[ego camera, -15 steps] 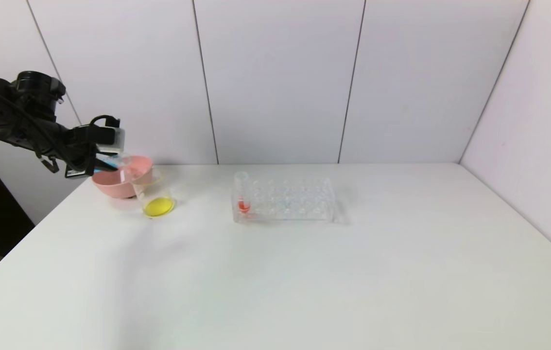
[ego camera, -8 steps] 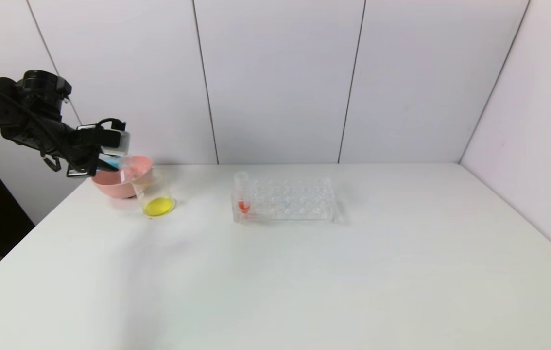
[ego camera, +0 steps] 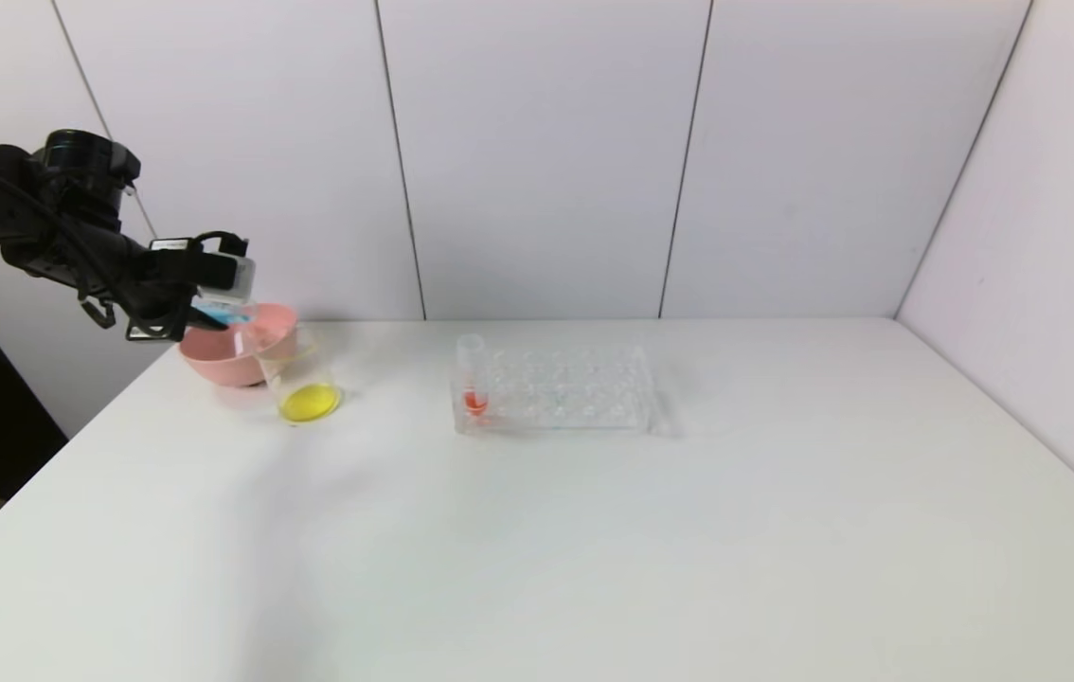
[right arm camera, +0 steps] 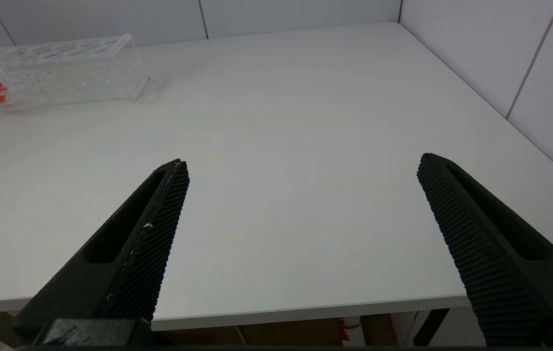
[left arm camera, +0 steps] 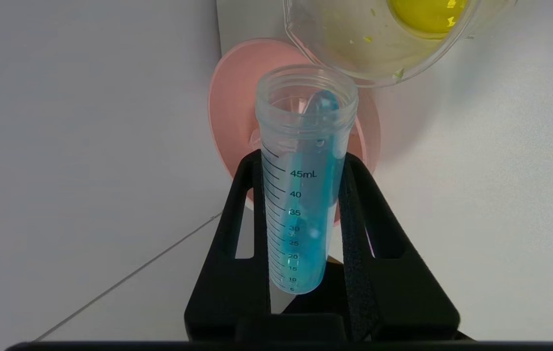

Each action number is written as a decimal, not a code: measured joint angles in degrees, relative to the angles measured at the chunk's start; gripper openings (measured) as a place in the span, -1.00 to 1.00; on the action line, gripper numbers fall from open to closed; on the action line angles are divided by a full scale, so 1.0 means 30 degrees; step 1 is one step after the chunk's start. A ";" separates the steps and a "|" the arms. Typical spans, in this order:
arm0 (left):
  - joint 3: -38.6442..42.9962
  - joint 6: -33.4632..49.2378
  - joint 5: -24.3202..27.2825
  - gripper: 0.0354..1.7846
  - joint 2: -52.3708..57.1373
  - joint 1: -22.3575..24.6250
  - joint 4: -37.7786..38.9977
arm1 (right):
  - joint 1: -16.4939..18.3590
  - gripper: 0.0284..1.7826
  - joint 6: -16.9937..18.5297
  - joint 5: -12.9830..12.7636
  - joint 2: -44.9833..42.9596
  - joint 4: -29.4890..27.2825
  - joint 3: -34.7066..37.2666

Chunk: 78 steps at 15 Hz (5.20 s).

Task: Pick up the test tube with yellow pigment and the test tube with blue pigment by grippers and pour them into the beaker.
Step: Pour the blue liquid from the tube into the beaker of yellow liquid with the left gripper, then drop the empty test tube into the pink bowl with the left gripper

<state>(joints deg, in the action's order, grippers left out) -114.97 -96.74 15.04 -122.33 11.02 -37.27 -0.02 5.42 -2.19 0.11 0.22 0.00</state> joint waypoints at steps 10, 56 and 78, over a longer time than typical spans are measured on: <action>0.0008 -0.0268 -0.0939 -0.54 0.0012 -0.0402 0.0012 | -0.0008 0.92 0.0000 0.0000 0.0000 0.0000 0.0000; 0.0000 -0.2593 -0.4169 -0.54 0.0203 -0.1646 0.0215 | -0.0008 0.92 0.0000 0.0000 0.0000 0.0000 0.0000; 0.2719 2.2943 0.3356 -0.54 0.1032 0.0386 1.0805 | 0.0000 0.92 0.0008 0.0000 0.0000 -0.0004 0.0000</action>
<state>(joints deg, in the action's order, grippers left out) -106.81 -27.92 25.11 -119.24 12.18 -4.85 -0.02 5.45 -2.19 0.11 0.21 0.00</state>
